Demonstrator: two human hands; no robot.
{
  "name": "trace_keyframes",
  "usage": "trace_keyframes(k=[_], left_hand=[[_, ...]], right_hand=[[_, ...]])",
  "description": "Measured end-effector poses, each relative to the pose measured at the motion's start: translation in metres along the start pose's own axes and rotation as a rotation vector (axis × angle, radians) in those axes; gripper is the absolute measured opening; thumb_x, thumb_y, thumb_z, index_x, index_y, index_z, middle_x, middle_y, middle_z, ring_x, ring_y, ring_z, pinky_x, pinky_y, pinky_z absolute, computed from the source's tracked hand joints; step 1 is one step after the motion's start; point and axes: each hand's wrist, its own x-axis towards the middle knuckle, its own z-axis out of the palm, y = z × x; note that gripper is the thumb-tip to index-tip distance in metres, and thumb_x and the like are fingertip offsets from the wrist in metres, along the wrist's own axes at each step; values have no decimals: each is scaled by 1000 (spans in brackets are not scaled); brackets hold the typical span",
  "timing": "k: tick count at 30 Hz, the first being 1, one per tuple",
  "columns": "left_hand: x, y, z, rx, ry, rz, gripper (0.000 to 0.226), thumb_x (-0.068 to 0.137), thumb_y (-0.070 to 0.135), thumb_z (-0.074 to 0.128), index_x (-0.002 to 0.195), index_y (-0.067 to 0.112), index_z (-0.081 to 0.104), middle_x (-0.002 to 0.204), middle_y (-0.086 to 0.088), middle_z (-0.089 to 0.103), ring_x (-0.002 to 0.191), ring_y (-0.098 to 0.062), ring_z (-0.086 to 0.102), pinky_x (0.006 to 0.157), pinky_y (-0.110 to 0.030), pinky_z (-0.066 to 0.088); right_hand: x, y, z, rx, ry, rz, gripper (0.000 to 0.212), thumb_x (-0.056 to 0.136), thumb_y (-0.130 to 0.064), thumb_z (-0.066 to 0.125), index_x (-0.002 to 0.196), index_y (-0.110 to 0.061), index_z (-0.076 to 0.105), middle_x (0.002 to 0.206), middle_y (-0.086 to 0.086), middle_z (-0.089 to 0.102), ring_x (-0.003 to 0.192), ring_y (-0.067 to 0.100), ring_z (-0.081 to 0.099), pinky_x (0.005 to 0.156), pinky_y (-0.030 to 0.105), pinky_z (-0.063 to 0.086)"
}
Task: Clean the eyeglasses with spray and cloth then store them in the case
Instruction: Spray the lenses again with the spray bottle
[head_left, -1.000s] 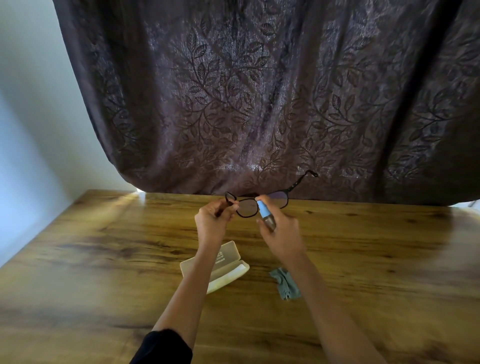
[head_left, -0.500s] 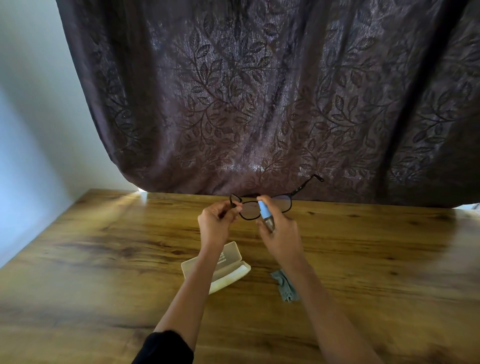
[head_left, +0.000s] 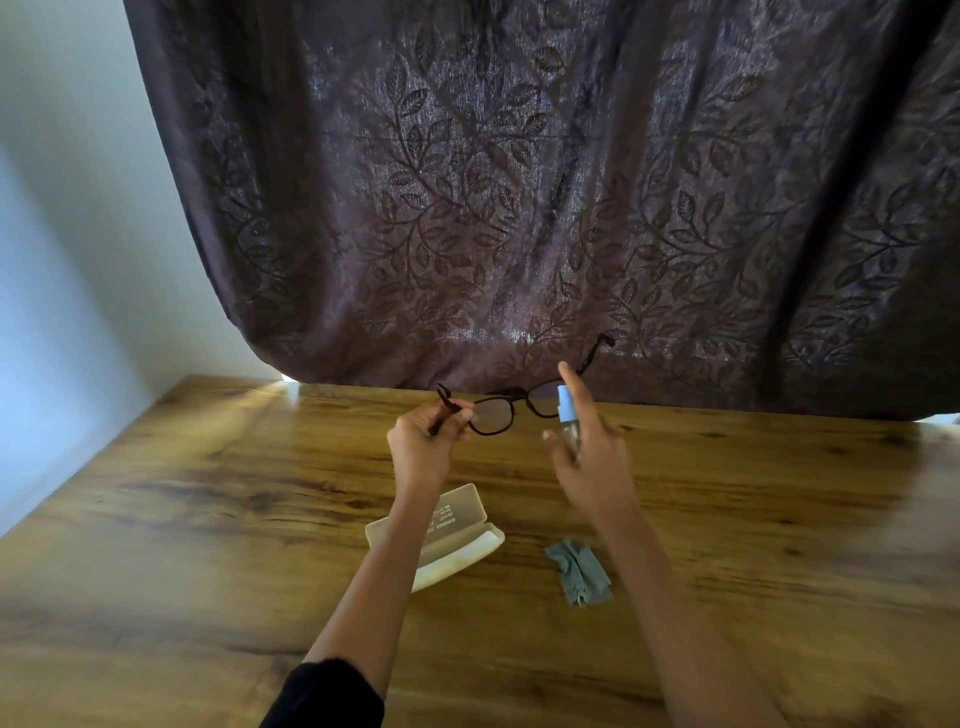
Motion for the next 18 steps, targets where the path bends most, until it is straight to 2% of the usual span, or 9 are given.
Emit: trace_keyframes(k=[4, 6, 8, 11, 13, 18], left_hand=[[-1, 1, 1, -12, -10, -2, 20, 84, 8, 64, 76, 26, 68, 72, 4, 71, 62, -8, 64, 68, -16, 53], [-1, 1, 2, -7, -20, -8, 19, 84, 8, 64, 78, 25, 69, 73, 3, 72, 63, -9, 64, 68, -17, 54], [-2, 1, 2, 0, -35, -6, 16, 84, 8, 64, 80, 22, 70, 74, 4, 71, 63, -7, 64, 66, -14, 53], [-2, 1, 3, 19, -45, 3, 11, 84, 8, 64, 84, 16, 71, 74, 2, 71, 62, -5, 64, 66, -12, 52], [-1, 0, 4, 35, -51, 5, 10, 84, 8, 64, 85, 15, 72, 74, 1, 72, 63, -7, 65, 68, -16, 54], [-1, -2, 4, 62, -59, 1, 8, 83, 11, 65, 83, 14, 73, 73, -4, 72, 67, -13, 67, 72, -25, 55]], right_hand=[[2, 3, -6, -38, 12, 48, 68, 84, -10, 63, 140, -31, 32, 61, -6, 52, 46, 3, 46, 40, 11, 38], [1, 3, -6, -35, 9, 60, 63, 83, -7, 63, 135, -31, 37, 64, -5, 55, 48, 3, 50, 40, 9, 40], [2, 3, -6, -36, -3, 69, 61, 82, -4, 62, 133, -29, 39, 65, -4, 55, 51, 3, 53, 42, 6, 40], [3, 4, -5, -64, -23, 71, 57, 82, -2, 60, 130, -28, 43, 62, -4, 54, 50, 1, 49, 40, 8, 37], [3, 6, -4, -76, -23, 77, 56, 82, -3, 60, 129, -28, 44, 62, -2, 56, 51, 2, 49, 44, 8, 35], [1, 10, -3, -49, 0, 83, 60, 81, -3, 62, 132, -29, 42, 67, 0, 60, 53, 4, 53, 47, 11, 42]])
